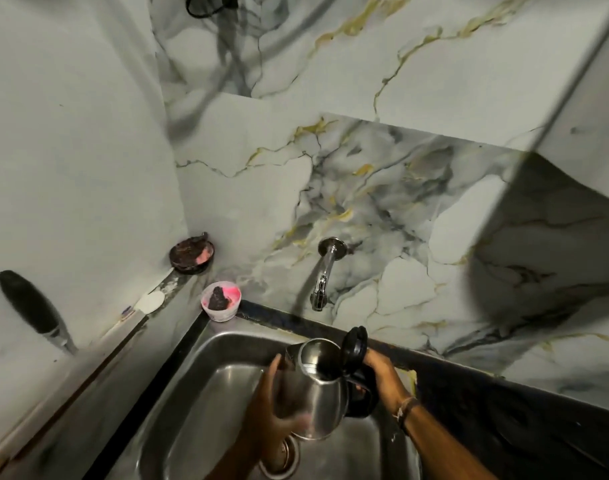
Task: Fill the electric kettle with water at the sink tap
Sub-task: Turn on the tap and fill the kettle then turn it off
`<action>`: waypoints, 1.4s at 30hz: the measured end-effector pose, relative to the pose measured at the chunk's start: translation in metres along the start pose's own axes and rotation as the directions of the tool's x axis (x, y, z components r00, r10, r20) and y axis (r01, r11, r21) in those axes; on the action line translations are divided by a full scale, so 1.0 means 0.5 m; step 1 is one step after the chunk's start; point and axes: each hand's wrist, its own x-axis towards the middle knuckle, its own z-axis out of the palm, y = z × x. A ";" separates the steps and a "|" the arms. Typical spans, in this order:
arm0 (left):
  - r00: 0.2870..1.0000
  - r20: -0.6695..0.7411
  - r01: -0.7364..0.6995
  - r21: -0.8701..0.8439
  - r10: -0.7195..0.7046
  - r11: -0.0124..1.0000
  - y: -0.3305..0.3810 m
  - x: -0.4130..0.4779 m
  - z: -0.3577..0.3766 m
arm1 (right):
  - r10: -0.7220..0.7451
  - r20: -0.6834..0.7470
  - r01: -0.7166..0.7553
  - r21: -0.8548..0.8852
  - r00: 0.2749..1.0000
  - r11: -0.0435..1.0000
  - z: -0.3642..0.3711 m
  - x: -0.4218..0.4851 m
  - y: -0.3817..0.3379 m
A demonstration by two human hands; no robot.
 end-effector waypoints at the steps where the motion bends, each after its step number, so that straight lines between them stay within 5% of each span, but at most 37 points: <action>1: 0.999 -0.041 0.029 -0.046 -0.031 0.999 0.008 0.020 -0.022 | 0.004 -0.007 -0.004 -0.006 1.000 1.000 0.000 0.006 0.003; 5: 0.982 -0.142 0.109 -0.135 -0.128 0.985 0.090 0.154 -0.100 | 0.014 -0.014 -0.014 -0.036 1.000 0.999 0.004 0.022 0.007; 10: 0.991 0.131 0.005 -0.056 0.003 0.998 0.226 0.302 -0.125 | -0.008 -0.066 0.007 -0.017 0.998 1.000 0.009 0.058 0.020; 19: 0.886 0.464 0.016 -0.067 0.017 0.998 0.281 0.399 -0.111 | -0.066 -0.099 0.063 -0.033 0.993 0.997 0.017 0.107 0.011; 38: 0.999 0.023 -0.051 0.182 0.047 0.982 0.282 0.342 -0.062 | -0.114 -0.105 0.107 -0.071 0.988 0.992 0.043 0.114 0.013; 42: 0.990 -0.050 -0.096 0.470 0.135 0.878 0.298 0.327 -0.058 | -0.118 -0.112 0.109 -0.076 0.987 0.991 0.037 0.112 0.016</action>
